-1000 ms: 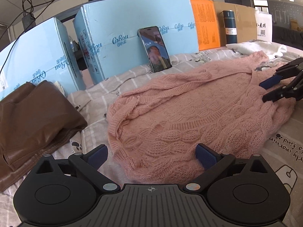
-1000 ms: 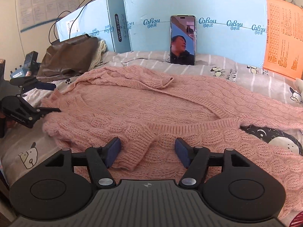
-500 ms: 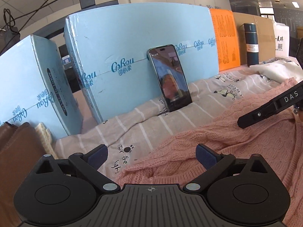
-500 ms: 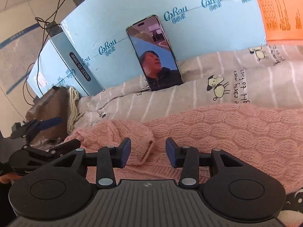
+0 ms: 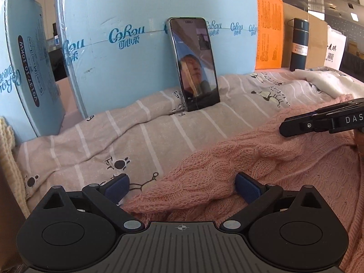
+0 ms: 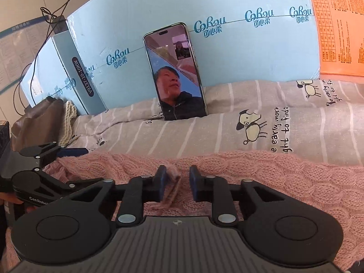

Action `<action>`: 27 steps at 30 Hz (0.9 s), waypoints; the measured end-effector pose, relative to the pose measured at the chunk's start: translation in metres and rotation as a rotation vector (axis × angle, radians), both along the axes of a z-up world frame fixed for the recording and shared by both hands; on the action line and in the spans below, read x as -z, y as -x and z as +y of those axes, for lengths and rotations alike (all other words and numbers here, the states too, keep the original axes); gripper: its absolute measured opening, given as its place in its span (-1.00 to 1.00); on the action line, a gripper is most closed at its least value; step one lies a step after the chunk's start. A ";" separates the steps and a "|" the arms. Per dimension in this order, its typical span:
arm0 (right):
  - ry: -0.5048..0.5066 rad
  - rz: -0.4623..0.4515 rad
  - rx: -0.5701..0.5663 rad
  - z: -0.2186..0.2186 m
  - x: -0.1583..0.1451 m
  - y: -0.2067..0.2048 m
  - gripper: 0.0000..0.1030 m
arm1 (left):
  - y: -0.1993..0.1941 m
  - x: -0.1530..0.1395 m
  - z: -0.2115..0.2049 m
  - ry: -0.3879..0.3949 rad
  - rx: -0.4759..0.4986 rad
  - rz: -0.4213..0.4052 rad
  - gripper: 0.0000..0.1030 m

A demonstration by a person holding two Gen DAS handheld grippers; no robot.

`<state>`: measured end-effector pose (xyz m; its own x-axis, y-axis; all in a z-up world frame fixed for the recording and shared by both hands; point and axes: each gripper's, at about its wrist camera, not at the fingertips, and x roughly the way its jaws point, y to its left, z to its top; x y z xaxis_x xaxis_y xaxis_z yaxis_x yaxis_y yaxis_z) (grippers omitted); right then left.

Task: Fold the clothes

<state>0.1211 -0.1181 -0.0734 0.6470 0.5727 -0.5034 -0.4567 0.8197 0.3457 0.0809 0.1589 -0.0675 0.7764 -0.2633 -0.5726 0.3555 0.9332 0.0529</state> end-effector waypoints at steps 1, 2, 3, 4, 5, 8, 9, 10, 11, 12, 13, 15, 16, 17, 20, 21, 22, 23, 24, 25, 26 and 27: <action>-0.016 -0.009 0.006 -0.003 -0.002 0.003 -0.13 | 0.003 -0.003 0.002 0.024 -0.001 -0.028 0.96; -0.026 -0.016 0.000 -0.004 -0.004 0.005 -0.13 | 0.005 -0.007 0.005 0.042 -0.010 -0.053 0.96; -0.025 -0.014 -0.011 -0.003 -0.005 0.005 -0.13 | 0.007 -0.011 0.008 0.059 -0.021 -0.075 0.96; -0.018 -0.007 -0.022 -0.002 -0.005 0.006 -0.13 | 0.006 -0.011 0.009 0.041 -0.047 -0.071 0.96; -0.003 0.001 -0.026 -0.001 -0.004 0.005 -0.13 | 0.003 -0.010 0.009 0.014 -0.077 -0.059 0.96; 0.056 0.032 -0.021 0.005 0.001 0.003 -0.14 | -0.005 0.000 0.012 -0.024 -0.108 0.019 0.96; 0.063 0.037 -0.015 0.006 0.003 0.002 -0.14 | -0.007 0.002 0.013 -0.011 -0.104 0.042 0.96; 0.065 0.034 -0.013 0.006 0.004 0.002 -0.13 | -0.009 0.004 0.015 0.003 -0.102 0.059 0.96; 0.066 0.028 -0.017 0.007 0.005 0.003 -0.09 | -0.009 0.005 0.016 0.010 -0.102 0.060 0.98; 0.066 0.022 -0.025 0.008 0.005 0.004 -0.06 | -0.008 0.004 0.017 0.016 -0.104 0.054 0.99; 0.065 0.016 -0.032 0.008 0.006 0.004 0.03 | -0.007 0.004 0.018 0.021 -0.105 0.049 0.99; 0.060 0.008 -0.043 0.008 0.007 0.006 0.14 | -0.002 0.000 0.019 0.035 -0.105 0.015 0.99; 0.050 0.011 -0.045 0.007 0.006 0.006 0.18 | 0.002 -0.004 0.020 0.044 -0.102 -0.010 0.99; 0.041 0.013 -0.047 0.006 0.006 0.005 0.20 | 0.007 -0.009 0.020 0.054 -0.099 -0.051 0.99; 0.013 0.019 -0.054 0.003 0.006 0.005 0.26 | 0.031 -0.029 0.020 0.070 -0.086 -0.196 0.99; 0.004 0.021 -0.056 0.002 0.006 0.005 0.28 | 0.042 -0.036 0.019 0.066 -0.079 -0.236 0.99; -0.005 0.023 -0.058 0.001 0.006 0.004 0.29 | 0.053 -0.041 0.018 0.059 -0.072 -0.272 0.99; -0.014 0.025 -0.060 0.000 0.006 0.004 0.29 | 0.064 -0.045 0.017 0.050 -0.064 -0.301 0.99; -0.023 0.027 -0.062 -0.001 0.006 0.004 0.30 | 0.076 -0.048 0.015 0.040 -0.055 -0.326 0.99; -0.032 0.027 -0.066 -0.002 0.004 0.005 0.30 | 0.091 -0.050 0.014 0.029 -0.047 -0.349 1.00; -0.041 0.024 -0.070 -0.004 0.002 0.007 0.30 | 0.105 -0.051 0.013 0.018 -0.039 -0.362 1.00; -0.049 0.022 -0.075 -0.005 0.000 0.008 0.30 | 0.118 -0.050 0.012 0.003 -0.032 -0.362 1.00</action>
